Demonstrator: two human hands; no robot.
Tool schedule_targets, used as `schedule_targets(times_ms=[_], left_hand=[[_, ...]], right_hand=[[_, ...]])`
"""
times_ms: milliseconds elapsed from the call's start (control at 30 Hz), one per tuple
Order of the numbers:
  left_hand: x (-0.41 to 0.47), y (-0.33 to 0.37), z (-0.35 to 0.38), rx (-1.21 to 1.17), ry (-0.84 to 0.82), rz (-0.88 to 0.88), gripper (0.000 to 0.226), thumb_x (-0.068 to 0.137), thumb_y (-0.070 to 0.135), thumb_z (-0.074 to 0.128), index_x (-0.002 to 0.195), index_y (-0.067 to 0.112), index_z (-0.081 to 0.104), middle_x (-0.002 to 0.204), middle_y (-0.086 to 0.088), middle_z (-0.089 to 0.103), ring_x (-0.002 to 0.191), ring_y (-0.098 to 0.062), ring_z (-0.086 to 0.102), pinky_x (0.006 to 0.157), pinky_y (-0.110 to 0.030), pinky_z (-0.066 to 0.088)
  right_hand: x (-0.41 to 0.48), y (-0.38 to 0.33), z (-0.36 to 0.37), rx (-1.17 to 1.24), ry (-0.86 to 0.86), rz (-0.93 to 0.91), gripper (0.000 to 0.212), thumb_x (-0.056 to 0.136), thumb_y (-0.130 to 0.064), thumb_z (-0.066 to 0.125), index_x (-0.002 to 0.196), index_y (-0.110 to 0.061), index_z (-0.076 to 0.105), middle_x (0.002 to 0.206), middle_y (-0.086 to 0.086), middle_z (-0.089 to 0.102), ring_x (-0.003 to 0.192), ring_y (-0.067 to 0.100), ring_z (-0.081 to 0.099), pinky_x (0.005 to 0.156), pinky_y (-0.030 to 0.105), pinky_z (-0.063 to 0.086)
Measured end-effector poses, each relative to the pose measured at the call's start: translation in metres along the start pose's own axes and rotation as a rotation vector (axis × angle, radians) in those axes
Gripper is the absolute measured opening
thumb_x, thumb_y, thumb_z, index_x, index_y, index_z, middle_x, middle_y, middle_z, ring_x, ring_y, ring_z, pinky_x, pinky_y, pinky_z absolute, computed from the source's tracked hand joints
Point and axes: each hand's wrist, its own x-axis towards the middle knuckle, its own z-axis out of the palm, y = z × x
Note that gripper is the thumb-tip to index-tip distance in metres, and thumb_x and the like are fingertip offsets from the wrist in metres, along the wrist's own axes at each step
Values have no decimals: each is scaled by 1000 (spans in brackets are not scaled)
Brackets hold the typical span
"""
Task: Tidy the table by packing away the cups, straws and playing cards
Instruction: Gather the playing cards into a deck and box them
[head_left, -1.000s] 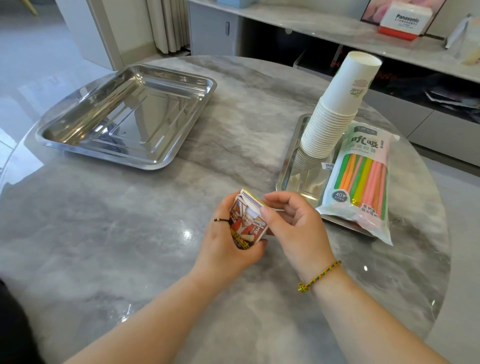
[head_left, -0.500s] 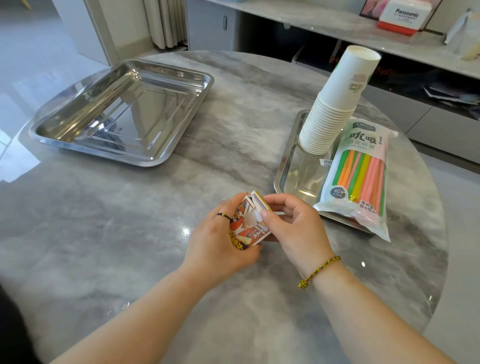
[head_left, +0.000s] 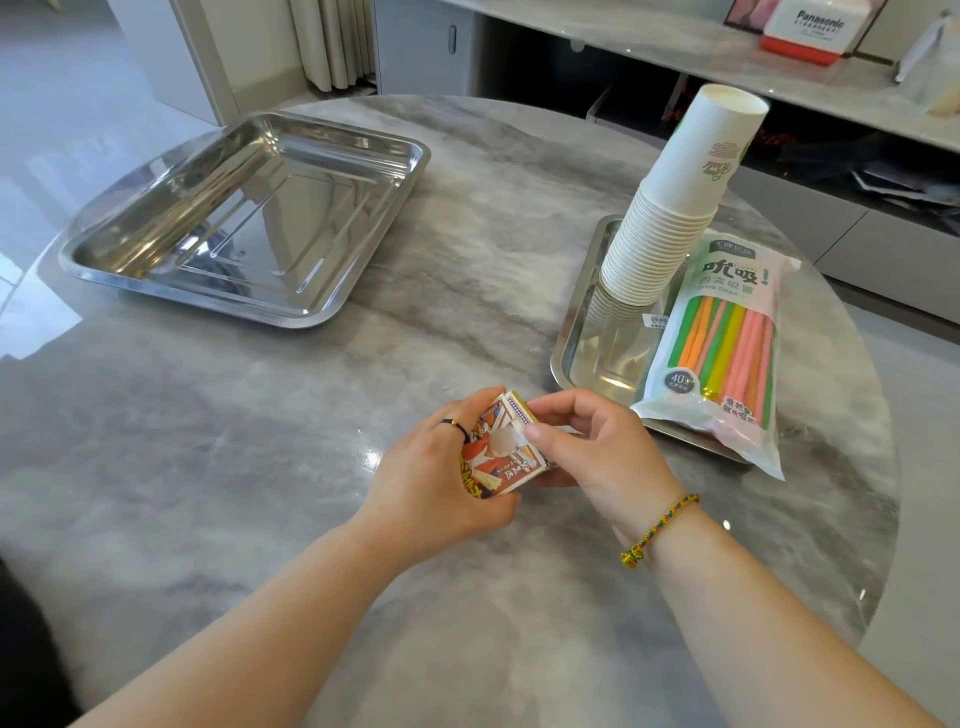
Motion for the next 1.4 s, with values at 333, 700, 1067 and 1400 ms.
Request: schedule_targets(times_ms=[333,700,1067,1400], left_hand=[[4,-6,1,-151,31,-72,86,58,31,76,133,34,34,107,15,54,85,7,54,70,3,39],[5,-14,-13,-689,-65,-166,51,80,-10,56,101,37,51,87,13,66,72,3,66,68,-14,54],[7,-12,-10,-759,-112,-145,61,82,-14,50,102,43,48,75,20,70,71,1,66,60,-15,53],[11,-9,-4,-891,63,-193,34,81,-10,54,88,24,52,90,1,63,62,-3,65,52,-20,54]], right_hand=[[-3,5,7,-322,-77,-134,30,87,-13,53,103,-37,59,89,-26,59,66,-1,58,69,18,50],[1,13,7,-378,107,-213,36,83,-13,59,77,-49,53,81,-22,61,74,27,64,75,44,54],[4,17,7,-394,107,-257,27,84,-13,57,85,-40,60,79,-20,59,75,14,61,75,31,52],[9,25,7,-147,18,-82,35,83,-10,59,89,-40,43,73,-5,61,65,5,59,69,18,50]])
